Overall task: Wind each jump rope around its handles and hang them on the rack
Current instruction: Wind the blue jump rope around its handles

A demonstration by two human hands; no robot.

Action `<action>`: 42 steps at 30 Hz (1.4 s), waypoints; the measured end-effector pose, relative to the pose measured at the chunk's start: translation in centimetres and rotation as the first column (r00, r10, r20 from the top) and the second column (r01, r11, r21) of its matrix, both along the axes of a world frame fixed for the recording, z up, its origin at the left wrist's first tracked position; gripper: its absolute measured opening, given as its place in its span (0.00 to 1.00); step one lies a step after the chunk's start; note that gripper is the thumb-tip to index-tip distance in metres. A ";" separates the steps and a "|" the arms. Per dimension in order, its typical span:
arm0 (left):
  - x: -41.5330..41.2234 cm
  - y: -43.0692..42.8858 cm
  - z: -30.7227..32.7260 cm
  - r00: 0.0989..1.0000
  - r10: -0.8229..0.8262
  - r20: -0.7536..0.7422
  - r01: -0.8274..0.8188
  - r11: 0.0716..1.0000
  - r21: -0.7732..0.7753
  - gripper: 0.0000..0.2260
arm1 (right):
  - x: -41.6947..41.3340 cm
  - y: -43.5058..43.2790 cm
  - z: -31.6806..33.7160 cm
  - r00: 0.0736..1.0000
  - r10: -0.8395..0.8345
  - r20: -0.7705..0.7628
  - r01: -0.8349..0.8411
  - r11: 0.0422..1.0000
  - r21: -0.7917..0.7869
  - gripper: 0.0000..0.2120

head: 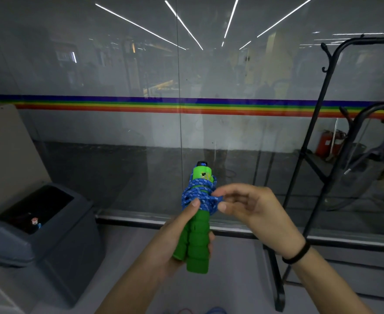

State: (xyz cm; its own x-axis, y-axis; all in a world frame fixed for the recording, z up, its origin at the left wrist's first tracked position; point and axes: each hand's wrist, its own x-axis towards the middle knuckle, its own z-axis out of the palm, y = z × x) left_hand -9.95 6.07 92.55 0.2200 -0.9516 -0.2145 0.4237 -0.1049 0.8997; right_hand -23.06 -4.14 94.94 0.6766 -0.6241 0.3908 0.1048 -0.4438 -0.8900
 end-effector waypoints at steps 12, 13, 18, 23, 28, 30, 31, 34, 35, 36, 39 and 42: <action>0.7 1.4 -1.2 0.974 -0.154 -0.165 0.176 0.976 0.129 0.19 | -1.3 -0.3 0.3 0.995 0.089 0.037 -0.096 0.935 0.342 0.05; 0.8 1.4 -1.3 0.972 -0.149 -0.179 0.174 0.976 0.133 0.19 | -1.2 -0.3 0.1 0.997 0.051 0.050 -0.065 0.943 0.325 0.05; 1.5 1.2 -1.9 0.944 -0.194 -0.268 0.222 0.972 0.077 0.33 | -0.3 -0.2 -0.6 0.976 -0.217 -0.002 0.217 0.976 0.027 0.10; 2.2 1.6 -2.9 0.903 -0.276 -0.329 0.286 0.958 -0.019 0.35 | -0.3 -0.1 -0.5 0.941 -0.337 0.006 0.335 0.933 -0.130 0.12; 2.6 0.5 -3.5 0.960 -0.249 -0.127 0.253 0.967 0.018 0.29 | 1.0 0.9 -0.2 0.968 -0.247 -0.040 0.243 0.966 -0.088 0.08; 2.5 -0.2 -3.4 0.985 -0.169 0.045 0.166 0.985 0.053 0.27 | 1.5 1.3 0.1 0.967 -0.245 -0.069 0.234 0.963 -0.134 0.06; 2.2 -0.5 -3.1 0.983 -0.145 0.113 0.141 0.989 0.048 0.28 | 1.7 1.5 0.2 0.968 -0.240 -0.079 0.226 0.963 -0.149 0.05; 1.1 -1.2 -2.5 0.973 -0.087 0.216 0.086 0.996 0.015 0.25 | 2.3 2.0 0.2 0.967 -0.230 -0.110 0.211 0.964 -0.162 0.03; 0.9 -1.4 -2.5 0.973 -0.063 0.222 0.063 0.998 0.006 0.20 | 2.4 2.0 0.2 0.966 -0.224 -0.132 0.201 0.966 -0.163 0.04; 0.8 -1.6 -2.5 0.978 -0.042 0.206 0.042 0.999 0.006 0.16 | 2.4 2.0 0.2 0.964 -0.212 -0.160 0.187 0.970 -0.158 0.05; 0.8 -1.6 -2.8 0.992 -0.047 0.120 0.042 0.998 0.047 0.16 | 2.3 1.8 0.1 0.946 -0.239 -0.218 0.194 0.958 -0.209 0.09; 1.1 -1.2 -3.2 0.994 -0.100 0.039 0.096 0.991 0.092 0.16 | 2.0 1.4 0.1 0.945 -0.292 -0.146 0.261 0.944 -0.200 0.10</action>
